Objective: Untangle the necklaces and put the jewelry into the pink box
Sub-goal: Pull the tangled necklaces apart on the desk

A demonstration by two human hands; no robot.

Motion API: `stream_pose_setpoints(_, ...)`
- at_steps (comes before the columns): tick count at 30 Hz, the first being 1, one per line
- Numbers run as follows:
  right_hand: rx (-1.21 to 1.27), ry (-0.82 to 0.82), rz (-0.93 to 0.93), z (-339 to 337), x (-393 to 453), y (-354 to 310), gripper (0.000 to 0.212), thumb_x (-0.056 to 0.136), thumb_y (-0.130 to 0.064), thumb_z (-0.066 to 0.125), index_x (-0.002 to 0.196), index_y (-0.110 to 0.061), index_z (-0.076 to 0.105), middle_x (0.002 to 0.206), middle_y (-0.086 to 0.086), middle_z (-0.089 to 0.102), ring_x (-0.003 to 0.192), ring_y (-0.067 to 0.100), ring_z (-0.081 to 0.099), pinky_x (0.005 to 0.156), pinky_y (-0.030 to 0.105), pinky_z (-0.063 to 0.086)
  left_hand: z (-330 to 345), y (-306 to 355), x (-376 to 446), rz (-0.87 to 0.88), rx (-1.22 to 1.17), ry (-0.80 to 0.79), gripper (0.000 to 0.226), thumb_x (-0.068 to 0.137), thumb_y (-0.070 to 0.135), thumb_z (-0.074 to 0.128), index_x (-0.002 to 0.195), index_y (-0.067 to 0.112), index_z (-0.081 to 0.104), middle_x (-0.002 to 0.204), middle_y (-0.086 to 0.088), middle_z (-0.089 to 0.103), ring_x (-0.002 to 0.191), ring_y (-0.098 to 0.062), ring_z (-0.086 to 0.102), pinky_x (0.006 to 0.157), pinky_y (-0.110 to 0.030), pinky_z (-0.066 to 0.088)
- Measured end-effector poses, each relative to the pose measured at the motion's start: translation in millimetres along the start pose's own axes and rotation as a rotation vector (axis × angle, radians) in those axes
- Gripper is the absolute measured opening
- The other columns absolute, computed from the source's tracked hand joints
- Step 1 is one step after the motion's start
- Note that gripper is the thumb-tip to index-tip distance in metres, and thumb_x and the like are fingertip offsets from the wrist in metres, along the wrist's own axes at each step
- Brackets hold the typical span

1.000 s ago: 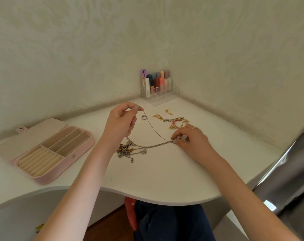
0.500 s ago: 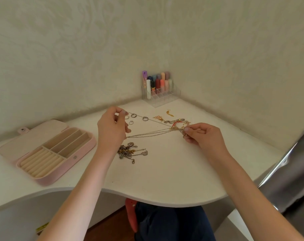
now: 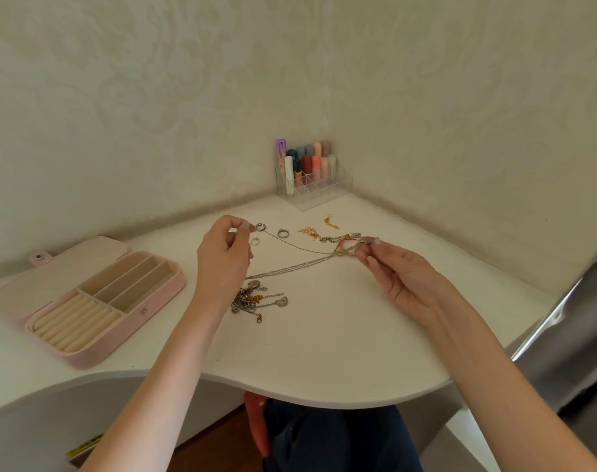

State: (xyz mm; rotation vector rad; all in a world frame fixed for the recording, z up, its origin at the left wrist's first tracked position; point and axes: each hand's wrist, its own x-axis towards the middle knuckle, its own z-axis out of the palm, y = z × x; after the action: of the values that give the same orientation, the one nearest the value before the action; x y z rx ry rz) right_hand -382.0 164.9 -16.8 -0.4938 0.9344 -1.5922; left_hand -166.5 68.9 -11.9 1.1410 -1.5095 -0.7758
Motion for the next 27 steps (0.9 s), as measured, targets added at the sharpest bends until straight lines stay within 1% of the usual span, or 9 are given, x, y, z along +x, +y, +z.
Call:
stream_pose_setpoints(3, -0.161, 0.103, -0.089, -1.4, 3.5, 1.7, 0.013, 0.086, -0.015, 0.065, 0.077, -0.006, 0.064, 0.063, 0.002, 0.063, 0.050, 0.007, 0.058, 0.048, 0.015, 0.052, 0.2, 3.3, 1.0, 0.008, -0.025, 0.000, 0.019, 0.097, 0.019, 0.045, 0.089, 0.013, 0.061, 0.042, 0.012, 0.046, 0.040, -0.005, 0.040, 0.048, -0.023, 0.032)
stream_pose_setpoints(6, -0.222, 0.132, -0.116, -0.9, 3.9, 2.6, 0.015, 0.089, -0.010, 0.062, 0.075, -0.007, 0.057, 0.064, 0.006, 0.063, 0.049, 0.009, 0.054, 0.046, 0.018, 0.050, 0.0, 5.0, 0.1, 0.047, -0.024, 0.005, 0.019, 0.098, 0.019, 0.044, 0.086, 0.016, 0.059, 0.040, 0.012, 0.042, 0.040, -0.007, 0.036, 0.049, -0.026, 0.031)
stream_pose_setpoints(11, -0.230, 0.086, -0.124, 1.2, 1.6, 1.5, 0.007, 0.090, -0.005, 0.059, 0.094, -0.007, 0.065, 0.064, 0.007, 0.065, 0.047, 0.008, 0.054, 0.044, 0.016, 0.048, -1.2, 8.2, -2.6, 0.103, -0.039, 0.034, 0.019, 0.099, 0.020, 0.043, 0.089, 0.015, 0.058, 0.049, 0.000, 0.040, 0.043, -0.011, 0.034, 0.051, -0.028, 0.032)
stream_pose_setpoints(13, -0.177, 0.066, -0.106, 2.2, 0.3, 0.7, 0.010, 0.090, -0.011, 0.059, 0.093, -0.007, 0.067, 0.067, 0.006, 0.069, 0.052, 0.008, 0.062, 0.048, 0.014, 0.051, -2.3, 9.2, -2.0, 0.085, -0.057, 0.045, 0.018, 0.099, 0.019, 0.042, 0.090, 0.014, 0.057, 0.050, 0.000, 0.041, 0.042, -0.008, 0.036, 0.051, -0.028, 0.033)
stream_pose_setpoints(15, -0.115, 0.040, -0.074, 3.3, -1.3, 0.1, 0.016, 0.089, -0.018, 0.059, 0.092, -0.006, 0.068, 0.075, 0.006, 0.073, 0.066, 0.009, 0.071, 0.054, 0.013, 0.054, -3.3, 9.7, -1.4, 0.063, -0.072, 0.058, 0.018, 0.099, 0.019, 0.042, 0.092, 0.012, 0.057, 0.051, 0.001, 0.042, 0.043, -0.007, 0.038, 0.051, -0.028, 0.035)
stream_pose_setpoints(19, -0.082, -0.014, -0.044, 3.6, -3.6, -0.7, 0.024, 0.079, -0.022, 0.062, 0.091, -0.002, 0.068, 0.087, 0.004, 0.075, 0.080, 0.007, 0.071, 0.055, 0.011, 0.053, -3.8, 9.9, -0.7, 0.044, -0.089, 0.080, 0.018, 0.099, 0.018, 0.041, 0.093, 0.011, 0.057, 0.052, 0.001, 0.044, 0.044, -0.008, 0.039, 0.050, -0.027, 0.034)
stream_pose_setpoints(21, -0.147, -0.001, -0.072, 2.9, -4.1, -0.3, 0.014, 0.083, -0.016, 0.062, 0.090, -0.005, 0.068, 0.084, 0.002, 0.074, 0.076, 0.007, 0.072, 0.051, 0.011, 0.052, -4.6, 10.0, 0.5, 0.026, -0.101, 0.086, 0.018, 0.098, 0.018, 0.042, 0.092, 0.012, 0.057, 0.052, 0.001, 0.044, 0.044, -0.009, 0.039, 0.050, -0.027, 0.033)
stream_pose_setpoints(24, -0.255, 0.052, -0.133, 0.8, -2.8, 0.8, 0.011, 0.089, -0.017, 0.061, 0.080, -0.012, 0.065, 0.069, -0.002, 0.065, 0.053, 0.008, 0.061, 0.041, 0.015, 0.045, -5.2, 10.0, 1.9, -0.044, -0.087, 0.047, 0.018, 0.097, 0.017, 0.044, 0.088, 0.016, 0.059, 0.053, 0.001, 0.047, 0.043, -0.010, 0.040, 0.047, -0.025, 0.034)
stream_pose_setpoints(27, -0.295, 0.081, -0.191, 0.0, -0.7, 0.7, 0.018, 0.091, -0.016, 0.060, 0.073, -0.015, 0.060, 0.067, -0.001, 0.056, 0.054, 0.009, 0.051, 0.042, 0.018, 0.044, -3.6, 7.9, 1.5, -0.174, -0.029, -0.050, 0.018, 0.095, 0.013, 0.046, 0.087, 0.020, 0.060, 0.065, 0.001, 0.057, 0.045, -0.008, 0.046, 0.042, -0.021, 0.036)
